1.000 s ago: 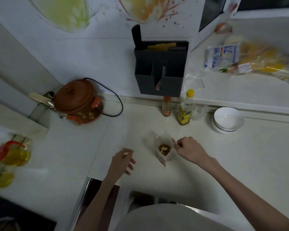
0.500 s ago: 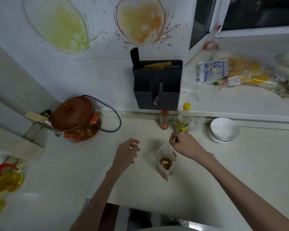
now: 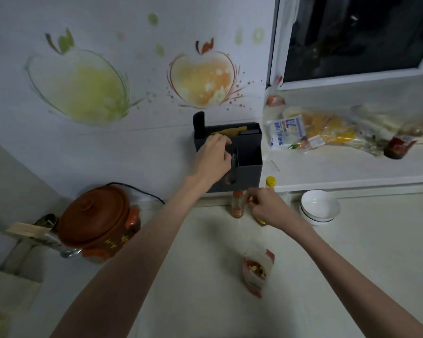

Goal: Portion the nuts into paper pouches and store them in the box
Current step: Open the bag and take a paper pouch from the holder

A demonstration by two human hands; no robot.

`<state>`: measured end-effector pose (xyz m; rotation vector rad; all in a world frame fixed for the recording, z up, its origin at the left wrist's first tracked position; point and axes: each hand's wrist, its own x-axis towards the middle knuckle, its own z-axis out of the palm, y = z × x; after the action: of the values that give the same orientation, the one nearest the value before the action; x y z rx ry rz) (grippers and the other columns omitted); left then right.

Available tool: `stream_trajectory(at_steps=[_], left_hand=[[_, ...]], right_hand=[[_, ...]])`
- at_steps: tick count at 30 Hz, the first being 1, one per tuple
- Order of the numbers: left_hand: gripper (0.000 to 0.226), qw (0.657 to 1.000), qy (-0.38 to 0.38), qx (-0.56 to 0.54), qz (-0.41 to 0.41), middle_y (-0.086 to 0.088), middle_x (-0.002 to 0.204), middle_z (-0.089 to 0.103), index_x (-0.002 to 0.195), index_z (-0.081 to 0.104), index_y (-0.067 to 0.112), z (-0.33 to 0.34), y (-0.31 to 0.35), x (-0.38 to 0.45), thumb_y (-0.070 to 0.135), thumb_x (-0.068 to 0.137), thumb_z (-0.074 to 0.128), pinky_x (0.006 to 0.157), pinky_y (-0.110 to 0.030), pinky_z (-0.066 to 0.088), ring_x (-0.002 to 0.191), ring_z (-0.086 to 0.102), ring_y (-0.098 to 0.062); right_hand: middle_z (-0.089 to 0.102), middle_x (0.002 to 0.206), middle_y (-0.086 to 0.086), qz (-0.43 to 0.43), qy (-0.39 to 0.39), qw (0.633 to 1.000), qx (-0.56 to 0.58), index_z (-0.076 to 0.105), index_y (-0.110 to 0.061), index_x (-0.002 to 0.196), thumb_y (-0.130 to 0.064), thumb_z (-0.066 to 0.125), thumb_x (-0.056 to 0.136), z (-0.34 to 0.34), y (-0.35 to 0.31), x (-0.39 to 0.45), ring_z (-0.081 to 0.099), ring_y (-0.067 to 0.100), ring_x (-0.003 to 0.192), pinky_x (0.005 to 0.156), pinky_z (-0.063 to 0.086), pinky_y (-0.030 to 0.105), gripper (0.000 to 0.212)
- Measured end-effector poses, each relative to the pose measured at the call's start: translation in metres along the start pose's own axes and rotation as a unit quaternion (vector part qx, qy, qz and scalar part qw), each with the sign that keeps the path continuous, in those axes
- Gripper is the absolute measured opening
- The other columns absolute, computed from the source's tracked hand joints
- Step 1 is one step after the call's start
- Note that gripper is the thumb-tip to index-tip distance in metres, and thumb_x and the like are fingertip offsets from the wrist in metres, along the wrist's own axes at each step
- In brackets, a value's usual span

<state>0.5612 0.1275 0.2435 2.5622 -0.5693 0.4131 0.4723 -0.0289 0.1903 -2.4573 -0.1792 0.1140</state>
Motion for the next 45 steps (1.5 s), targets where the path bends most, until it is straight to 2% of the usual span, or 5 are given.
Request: stream_trajectory(at_steps=[11,22,31,36,45], left_hand=[[0.054,0.98,-0.153,0.126,0.034,-0.015,0.149,0.033,0.138,0.042,0.005,0.003,-0.015,0.052,0.018,0.086,0.051,0.116,-0.046,0.022,0.14,0.024,-0.03],[0.017,0.996,-0.07,0.051,0.018,-0.011,0.095,0.061,0.096,0.063,0.001,0.0,-0.01,0.061,0.005,0.087,0.05,0.064,-0.033,0.051,0.083,0.061,-0.026],[0.034,0.98,-0.188,0.058,-0.024,-0.014,0.116,0.063,0.119,0.062,0.002,-0.005,-0.009,0.067,0.014,0.088,0.053,0.093,-0.045,0.049,0.102,0.06,-0.03],[0.027,0.991,-0.123,0.023,-0.049,-0.01,0.104,0.064,0.114,0.062,0.005,-0.004,-0.007,0.064,0.012,0.089,0.053,0.073,-0.039,0.055,0.09,0.065,-0.026],[0.021,0.988,0.141,-0.051,0.02,-0.001,0.111,0.07,0.104,0.072,0.013,-0.044,0.014,0.068,0.006,0.09,0.059,0.089,-0.032,0.053,0.104,0.064,-0.017]], right_hand=[[0.049,0.057,-0.016,0.029,0.022,0.999,-0.003,0.062,-0.02,0.077,-0.004,0.053,0.074,0.009,-0.017,0.002,0.047,-0.001,0.051,0.048,0.038,0.014,0.018],[0.063,0.07,0.0,0.057,0.032,0.997,-0.043,0.066,-0.02,0.089,-0.006,0.047,0.081,0.007,-0.007,0.015,0.054,0.012,0.054,0.046,0.039,0.02,0.025],[0.065,0.081,-0.001,0.029,0.005,0.999,-0.033,0.066,-0.019,0.091,-0.005,0.049,0.08,0.008,-0.007,0.028,0.059,0.014,0.072,0.06,0.049,0.028,0.024],[0.068,0.089,0.003,0.014,-0.005,1.0,-0.022,0.066,-0.017,0.092,-0.003,0.047,0.079,0.005,-0.003,0.032,0.061,0.017,0.079,0.065,0.05,0.029,0.028],[0.067,0.081,0.002,0.004,-0.009,1.0,-0.015,0.066,-0.02,0.088,-0.005,0.049,0.081,0.003,0.002,0.034,0.059,0.015,0.069,0.059,0.047,0.027,0.024]])
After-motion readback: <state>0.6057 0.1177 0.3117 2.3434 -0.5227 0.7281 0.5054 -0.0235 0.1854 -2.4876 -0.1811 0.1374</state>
